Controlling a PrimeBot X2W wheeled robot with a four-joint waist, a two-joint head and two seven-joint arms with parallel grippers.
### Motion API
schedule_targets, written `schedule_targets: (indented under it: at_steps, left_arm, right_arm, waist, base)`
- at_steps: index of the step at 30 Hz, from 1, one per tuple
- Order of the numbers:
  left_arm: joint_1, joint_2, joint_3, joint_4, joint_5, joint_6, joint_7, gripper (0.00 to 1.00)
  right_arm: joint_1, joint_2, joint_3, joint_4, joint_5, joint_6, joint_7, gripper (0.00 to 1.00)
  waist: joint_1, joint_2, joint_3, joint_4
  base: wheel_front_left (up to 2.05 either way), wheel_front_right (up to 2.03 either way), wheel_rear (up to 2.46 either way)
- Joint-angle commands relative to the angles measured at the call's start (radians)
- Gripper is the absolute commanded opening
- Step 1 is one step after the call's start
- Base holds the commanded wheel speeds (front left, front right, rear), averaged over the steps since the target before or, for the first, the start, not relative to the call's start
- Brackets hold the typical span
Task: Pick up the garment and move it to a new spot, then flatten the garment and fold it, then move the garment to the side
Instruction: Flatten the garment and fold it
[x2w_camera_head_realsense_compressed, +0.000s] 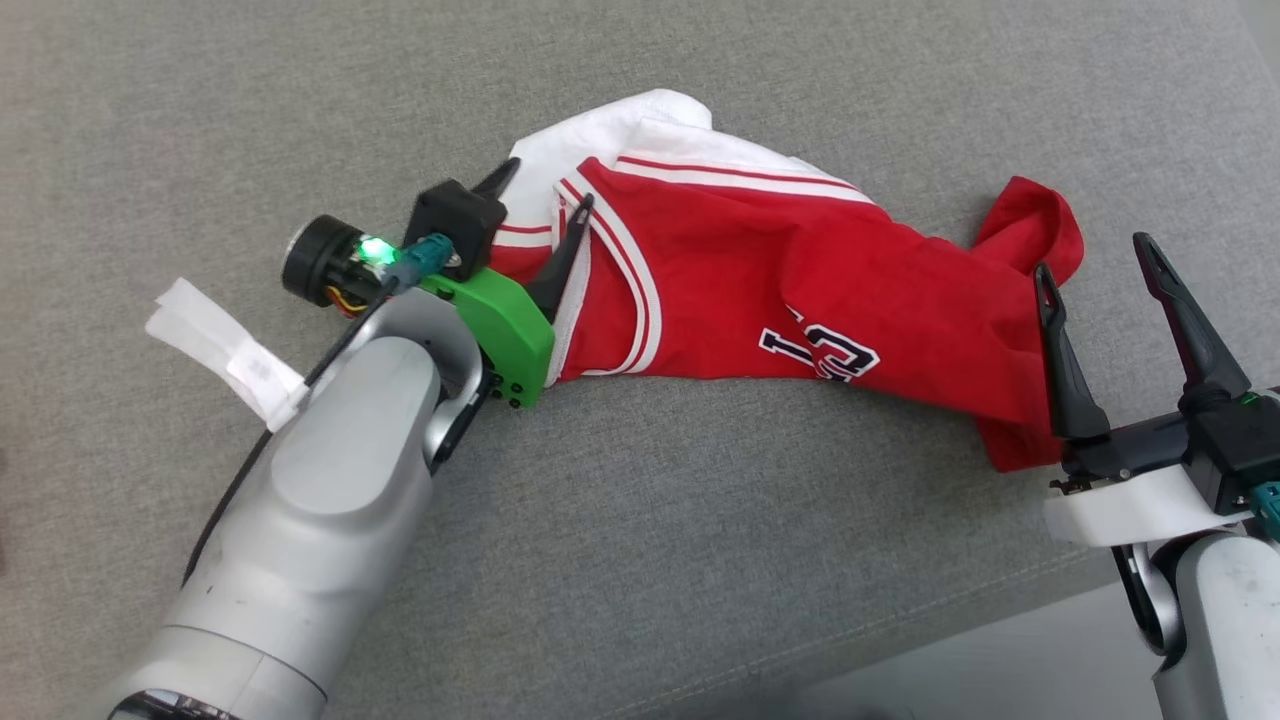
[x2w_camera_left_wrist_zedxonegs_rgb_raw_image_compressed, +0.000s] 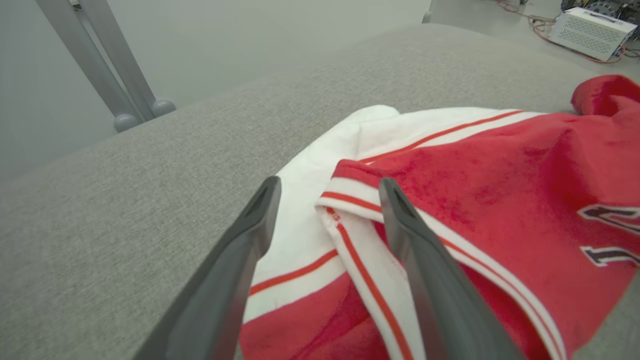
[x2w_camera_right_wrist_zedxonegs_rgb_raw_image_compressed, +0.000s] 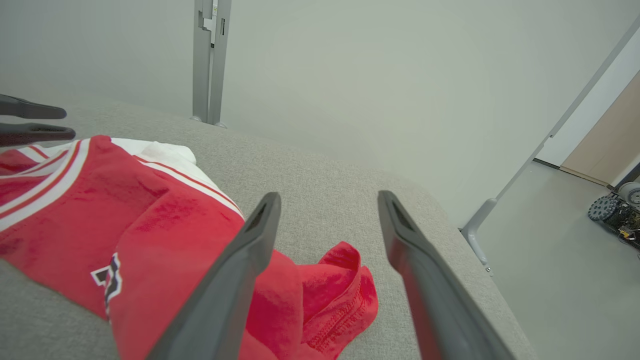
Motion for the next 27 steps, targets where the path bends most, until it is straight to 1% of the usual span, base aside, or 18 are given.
schedule_targets:
  at_steps: [1,4,6,8,11,14,16,18,21,25,27]
  left_arm:
    - [-0.024,0.003,0.004,0.036,-0.007,-0.002,0.006,1.00]
    - [-0.063,-0.009,-0.003,0.105,-0.035,-0.002,0.010,1.00]
    - [-0.069,-0.017,-0.036,0.123,-0.076,-0.002,0.031,1.00]
    - [-0.081,-0.020,-0.078,0.119,-0.118,-0.002,0.040,1.00]
    - [-0.097,-0.006,-0.131,0.112,-0.173,-0.002,0.033,1.00]
    - [-0.111,0.001,-0.177,0.108,-0.212,-0.002,0.037,1.00]
    - [-0.112,0.009,-0.231,0.097,-0.234,-0.002,0.050,1.00]
    - [-0.123,0.028,-0.273,0.077,-0.249,-0.002,0.025,0.00]
    - [-0.150,0.048,-0.300,0.067,-0.270,-0.002,-0.029,0.00]
    - [-0.164,0.066,-0.288,0.057,-0.261,0.000,-0.090,0.00]
    - [-0.164,0.079,-0.273,0.033,-0.246,0.014,-0.107,0.00]
  right_arm:
    - [-0.012,0.009,0.003,-0.005,0.006,-0.002,0.000,1.00]
    - [-0.014,0.020,0.003,-0.006,0.008,-0.002,0.000,1.00]
    - [-0.019,0.021,0.008,-0.004,0.011,-0.002,0.000,1.00]
    - [-0.025,0.023,0.011,-0.004,0.013,-0.002,0.000,1.00]
    - [-0.034,0.027,0.018,-0.007,0.011,-0.002,0.000,1.00]
    - [-0.045,0.028,0.020,-0.010,0.011,-0.002,0.000,1.00]
    - [-0.048,0.029,0.021,-0.011,0.012,-0.002,0.000,1.00]
    - [-0.048,0.029,0.021,-0.010,0.012,-0.002,0.000,1.00]
    - [-0.046,0.029,0.016,-0.008,0.014,-0.002,0.000,1.00]
    - [-0.034,0.026,0.020,-0.001,0.021,-0.002,0.000,1.00]
    - [-0.027,0.023,0.021,0.003,0.023,-0.002,0.000,1.00]
  waist:
    - [0.0000,0.0000,0.047,-0.047]
    - [0.0000,0.0000,0.057,-0.050]
    - [0.0000,0.0000,0.063,-0.050]
    - [0.0000,0.0000,0.068,-0.048]
    - [0.0000,0.0000,0.076,-0.044]
    - [0.0000,0.0000,0.081,-0.037]
    - [0.0000,0.0000,0.080,-0.033]
    - [0.0000,0.0000,0.078,-0.026]
    - [0.0000,0.0000,0.064,-0.005]
    - [0.0000,0.0000,0.031,0.038]
    - [0.0000,0.0000,0.007,0.064]
  base:
    - [0.00,0.00,0.00]
    - [0.00,0.00,0.00]
    - [0.00,0.00,0.00]
    - [0.00,0.00,0.00]
    - [0.00,0.00,0.00]
    - [0.00,0.00,0.00]
    - [0.00,0.00,0.00]
    - [0.00,0.00,0.00]
    - [0.00,0.00,0.00]
    - [0.00,0.00,0.00]
    - [0.00,0.00,0.00]
